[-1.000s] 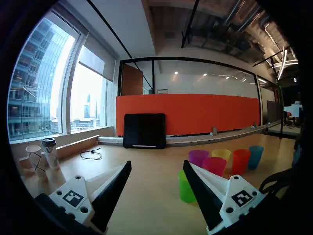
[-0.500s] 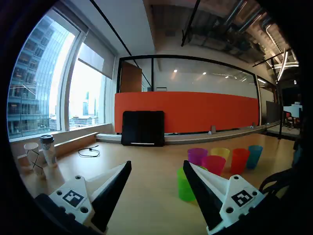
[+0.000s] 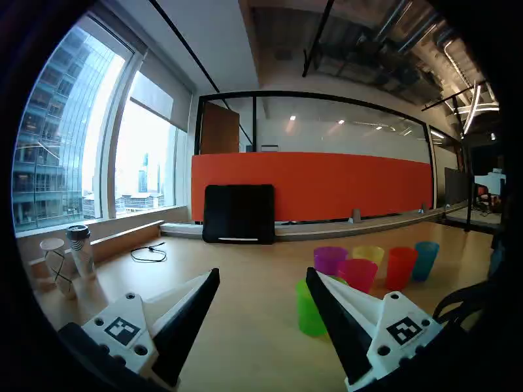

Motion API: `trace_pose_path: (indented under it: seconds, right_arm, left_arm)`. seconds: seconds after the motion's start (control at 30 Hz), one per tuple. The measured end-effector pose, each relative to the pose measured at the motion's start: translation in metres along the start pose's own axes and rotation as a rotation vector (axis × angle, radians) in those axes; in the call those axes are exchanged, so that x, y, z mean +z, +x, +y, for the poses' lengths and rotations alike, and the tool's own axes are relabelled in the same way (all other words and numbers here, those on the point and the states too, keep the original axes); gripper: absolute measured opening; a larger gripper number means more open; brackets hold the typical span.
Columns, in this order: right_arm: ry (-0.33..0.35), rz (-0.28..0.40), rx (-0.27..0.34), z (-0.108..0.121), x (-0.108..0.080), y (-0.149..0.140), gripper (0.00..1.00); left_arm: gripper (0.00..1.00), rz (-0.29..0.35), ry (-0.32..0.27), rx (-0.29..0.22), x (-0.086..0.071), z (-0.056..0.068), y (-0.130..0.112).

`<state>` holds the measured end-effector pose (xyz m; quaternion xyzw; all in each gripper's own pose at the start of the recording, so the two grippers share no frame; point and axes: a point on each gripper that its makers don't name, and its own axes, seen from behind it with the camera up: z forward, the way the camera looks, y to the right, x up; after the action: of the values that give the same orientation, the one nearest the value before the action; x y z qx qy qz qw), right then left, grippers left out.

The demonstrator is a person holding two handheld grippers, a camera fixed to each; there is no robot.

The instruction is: Pour water

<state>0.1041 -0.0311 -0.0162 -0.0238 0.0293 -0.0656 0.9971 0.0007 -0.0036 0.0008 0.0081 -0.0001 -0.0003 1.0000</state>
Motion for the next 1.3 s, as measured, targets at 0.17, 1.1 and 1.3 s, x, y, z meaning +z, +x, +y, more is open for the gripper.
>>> trace_pose_path:
  seconds: [0.17, 1.1, 1.3]
  right_arm:
    - [0.002, 0.017, 0.008, 0.001, -0.002, 0.004, 1.00]
    - [0.022, 0.007, 0.114, 0.011, 0.007, -0.042, 1.00]
    - [0.031, -0.030, 0.115, 0.006, 0.007, -0.069, 1.00]
  left_arm:
    - [0.99, 0.000, 0.000, 0.000, 0.000, -0.001, 0.001]
    - [0.98, 0.000, 0.000, 0.000, 0.000, -0.003, 0.000]
    - [0.98, 0.000, 0.000, 0.000, 0.000, -0.003, 0.000]
